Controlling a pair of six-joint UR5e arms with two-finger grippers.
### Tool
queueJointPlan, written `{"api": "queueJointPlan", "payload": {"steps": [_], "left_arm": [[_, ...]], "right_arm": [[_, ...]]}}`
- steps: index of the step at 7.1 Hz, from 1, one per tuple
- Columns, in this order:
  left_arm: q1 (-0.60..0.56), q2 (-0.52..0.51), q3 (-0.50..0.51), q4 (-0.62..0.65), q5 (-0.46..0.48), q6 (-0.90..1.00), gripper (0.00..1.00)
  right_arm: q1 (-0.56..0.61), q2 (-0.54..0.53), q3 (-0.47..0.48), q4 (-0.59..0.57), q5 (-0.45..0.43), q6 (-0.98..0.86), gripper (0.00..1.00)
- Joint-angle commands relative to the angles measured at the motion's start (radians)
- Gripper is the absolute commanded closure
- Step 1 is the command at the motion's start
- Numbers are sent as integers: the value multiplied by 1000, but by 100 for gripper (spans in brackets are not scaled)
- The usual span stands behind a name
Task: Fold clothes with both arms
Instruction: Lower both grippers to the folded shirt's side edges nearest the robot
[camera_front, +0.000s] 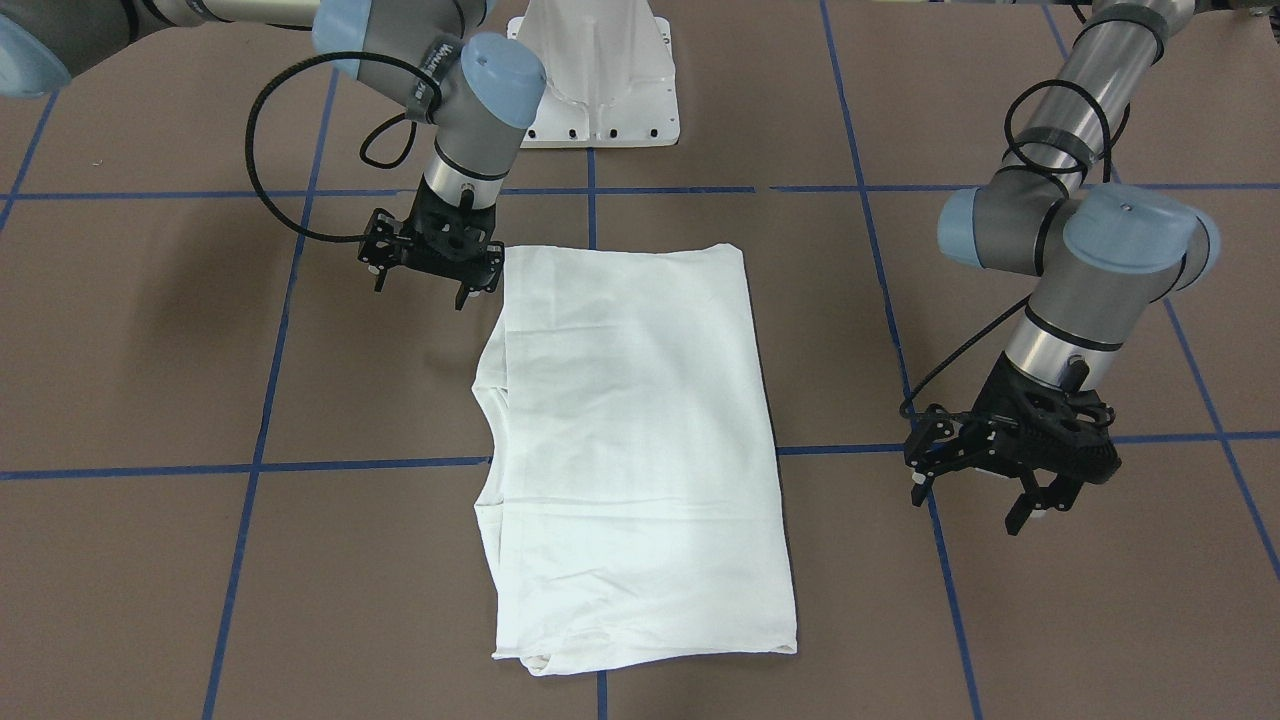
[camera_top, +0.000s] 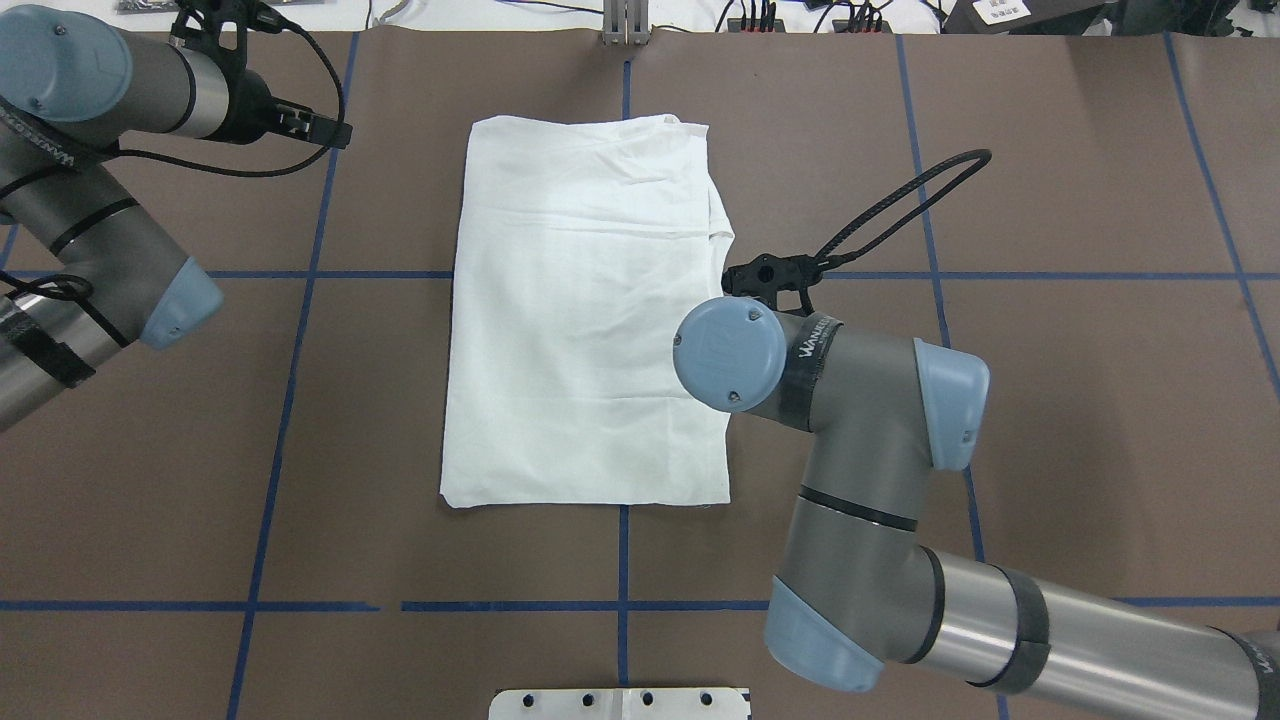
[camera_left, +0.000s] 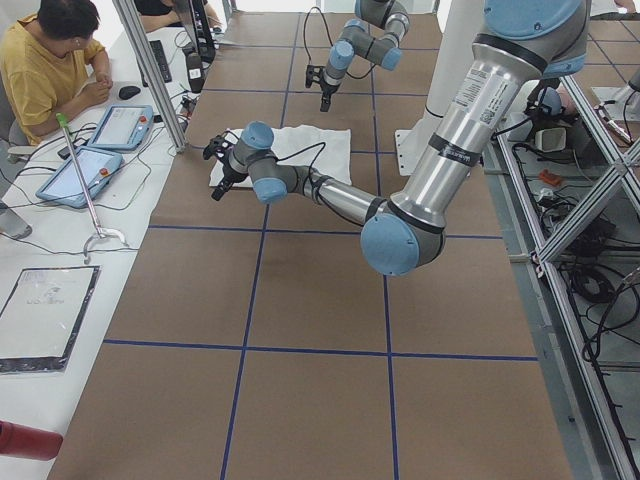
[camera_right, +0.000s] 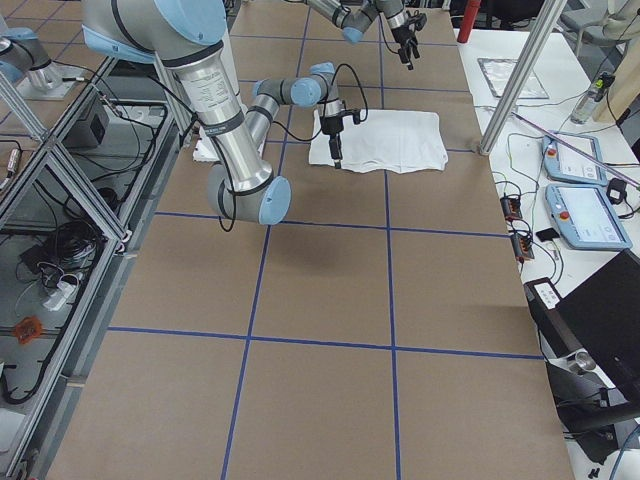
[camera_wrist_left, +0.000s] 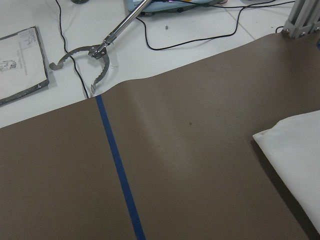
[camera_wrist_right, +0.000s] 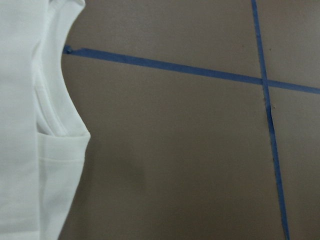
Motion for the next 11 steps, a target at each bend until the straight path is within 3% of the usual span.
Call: {"api": "queueJointPlan", "payload": {"steps": [1,3,5,6,8,10,11], "left_arm": [[73,85,-154,1,-26,-89,0],[221,191,-361,1,-11,-347,0],[382,313,-508,9,99,-524,0],[477,318,-504,27,188,-613,0],[615,291,-493,154,315,-748,1],[653,247,-464,198,350,-776,19],[653,224,-435,198,350,-776,23]], "right_arm": [[6,-143,181,230,44,-11,0],[8,-211,211,376,72,70,0],[6,-319,216,577,83,203,0],[5,-372,219,654,72,257,0],[5,-371,219,654,70,264,0],[3,-364,214,654,72,264,0],[5,-363,214,654,79,262,0]]}}
